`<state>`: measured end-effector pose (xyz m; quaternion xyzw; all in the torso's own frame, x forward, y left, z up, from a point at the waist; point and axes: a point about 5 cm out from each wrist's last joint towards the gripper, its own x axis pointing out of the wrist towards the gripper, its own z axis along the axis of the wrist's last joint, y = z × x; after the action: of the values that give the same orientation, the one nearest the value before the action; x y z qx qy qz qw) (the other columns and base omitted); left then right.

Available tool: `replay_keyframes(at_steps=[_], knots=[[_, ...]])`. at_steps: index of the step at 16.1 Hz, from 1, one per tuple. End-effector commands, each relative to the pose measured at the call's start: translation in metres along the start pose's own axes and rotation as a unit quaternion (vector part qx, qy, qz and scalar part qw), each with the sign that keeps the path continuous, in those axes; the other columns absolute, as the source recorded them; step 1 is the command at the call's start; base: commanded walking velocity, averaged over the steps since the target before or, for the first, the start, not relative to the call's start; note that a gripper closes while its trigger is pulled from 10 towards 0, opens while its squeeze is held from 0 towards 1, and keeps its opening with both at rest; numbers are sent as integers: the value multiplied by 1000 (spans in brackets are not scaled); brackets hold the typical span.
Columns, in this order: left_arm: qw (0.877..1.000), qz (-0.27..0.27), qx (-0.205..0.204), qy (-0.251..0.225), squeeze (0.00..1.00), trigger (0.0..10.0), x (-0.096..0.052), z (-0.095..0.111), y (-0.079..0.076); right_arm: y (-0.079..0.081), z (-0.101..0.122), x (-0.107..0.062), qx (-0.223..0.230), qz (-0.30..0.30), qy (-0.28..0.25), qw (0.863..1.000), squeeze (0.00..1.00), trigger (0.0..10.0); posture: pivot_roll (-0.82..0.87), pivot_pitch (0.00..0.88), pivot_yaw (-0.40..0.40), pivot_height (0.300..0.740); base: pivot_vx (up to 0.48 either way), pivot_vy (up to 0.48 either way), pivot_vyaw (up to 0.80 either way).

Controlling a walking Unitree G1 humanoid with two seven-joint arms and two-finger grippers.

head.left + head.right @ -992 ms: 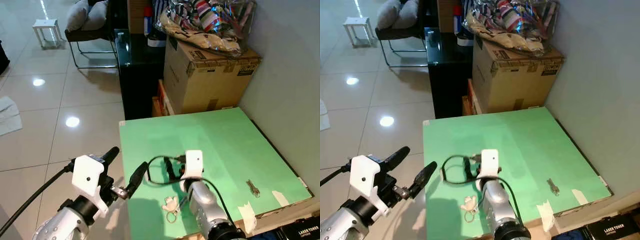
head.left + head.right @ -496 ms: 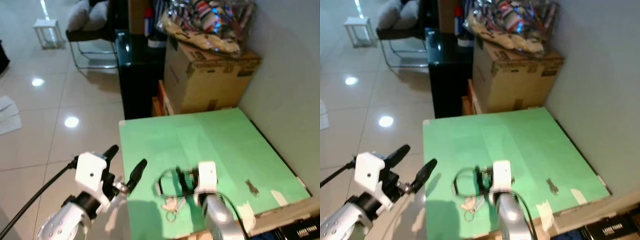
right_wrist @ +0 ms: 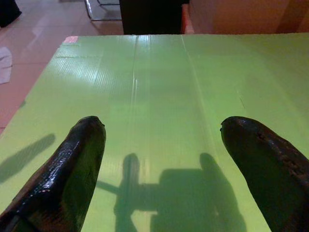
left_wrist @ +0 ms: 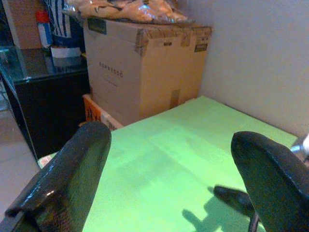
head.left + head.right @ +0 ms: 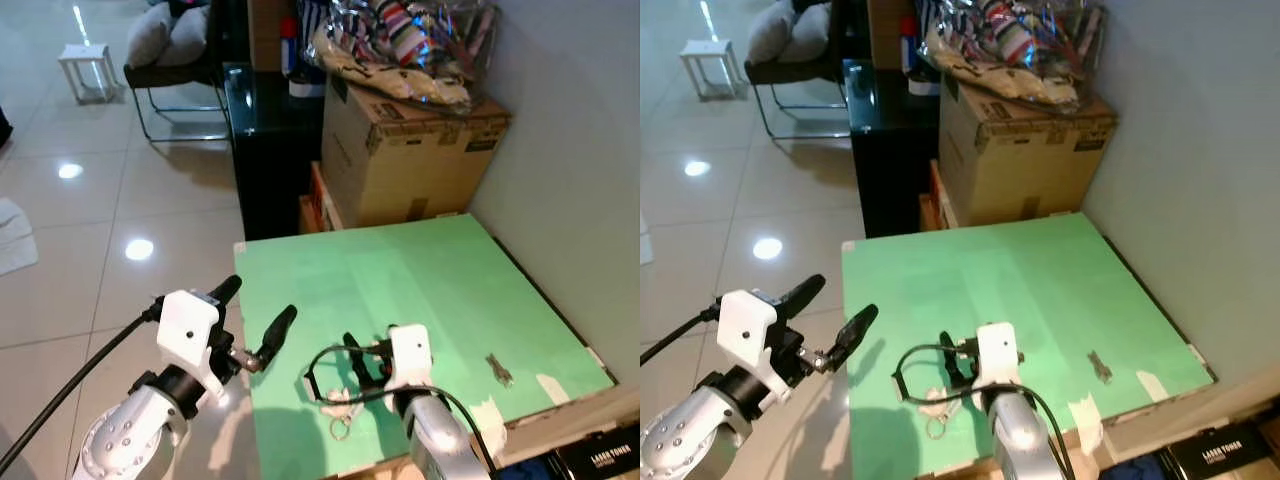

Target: Hang keys on a hook

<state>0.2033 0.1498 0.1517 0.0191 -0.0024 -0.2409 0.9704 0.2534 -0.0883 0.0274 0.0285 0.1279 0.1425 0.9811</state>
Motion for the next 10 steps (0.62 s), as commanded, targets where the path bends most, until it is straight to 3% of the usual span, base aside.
replay_keyframes(at_steps=[1,3,6,8,9,10], knots=[[1000,0,6,-2,0,10000,-1,1,2,10,5,6,29,5,-7,1000,0,10000,29,94,-35,740,0,0,0],[1000,7,11,1,0,10000,-6,1,4,16,7,12,67,13,-1,998,0,10000,50,101,-42,740,0,0,0],[1000,7,11,1,0,10000,-6,1,4,16,7,12,67,13,-1,998,0,10000,50,101,-42,740,0,0,0],[1000,7,12,7,0,10000,-12,1,-1,30,4,13,66,41,6,997,0,10000,78,121,-63,740,0,0,0],[1000,2,17,21,0,10000,-16,-3,-2,37,-2,12,67,55,19,996,0,10000,79,124,-64,740,0,0,0],[995,-9,65,77,0,10000,-20,-17,3,45,-10,11,76,73,40,994,0,10000,86,127,-62,740,0,0,0]])
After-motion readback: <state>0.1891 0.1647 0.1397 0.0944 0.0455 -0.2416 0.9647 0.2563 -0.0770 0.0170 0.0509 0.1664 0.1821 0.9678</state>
